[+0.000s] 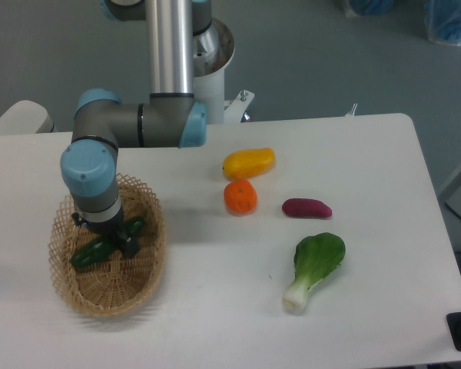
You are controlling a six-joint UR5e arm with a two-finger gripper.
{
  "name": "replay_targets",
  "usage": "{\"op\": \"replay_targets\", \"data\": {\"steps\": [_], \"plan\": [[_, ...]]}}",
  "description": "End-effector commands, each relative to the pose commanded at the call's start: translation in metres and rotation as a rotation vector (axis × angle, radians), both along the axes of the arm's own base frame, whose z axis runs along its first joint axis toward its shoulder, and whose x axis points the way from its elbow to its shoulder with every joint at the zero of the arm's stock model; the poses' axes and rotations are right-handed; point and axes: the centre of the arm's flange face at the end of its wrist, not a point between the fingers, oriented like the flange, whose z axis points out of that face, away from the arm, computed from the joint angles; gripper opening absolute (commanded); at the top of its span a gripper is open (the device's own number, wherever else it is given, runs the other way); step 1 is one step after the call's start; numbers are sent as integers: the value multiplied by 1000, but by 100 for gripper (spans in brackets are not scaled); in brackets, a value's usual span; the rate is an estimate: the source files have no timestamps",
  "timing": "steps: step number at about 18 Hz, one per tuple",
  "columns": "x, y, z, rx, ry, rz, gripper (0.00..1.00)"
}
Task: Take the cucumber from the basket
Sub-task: 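Lower the gripper and close it around the green cucumber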
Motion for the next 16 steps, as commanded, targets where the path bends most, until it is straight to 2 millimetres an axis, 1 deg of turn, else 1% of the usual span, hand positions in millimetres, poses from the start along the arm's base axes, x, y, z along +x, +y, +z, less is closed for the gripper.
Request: {"op": "replay_targets", "data": {"steps": [2, 3, 7, 9, 11, 12, 14, 16], "plan": [[0, 0, -1, -2, -1, 11, 100], [-1, 0, -1, -2, -1, 18, 96], [0, 1, -3, -7, -4, 46, 77], [0, 1, -3, -7, -4, 46, 73], [3, 2, -2, -6, -4, 43, 65], [3, 2, -2, -6, -4, 50, 57], [3, 3, -1, -4, -6, 98, 36], [1, 6, 6, 7, -2, 116, 20]]}}
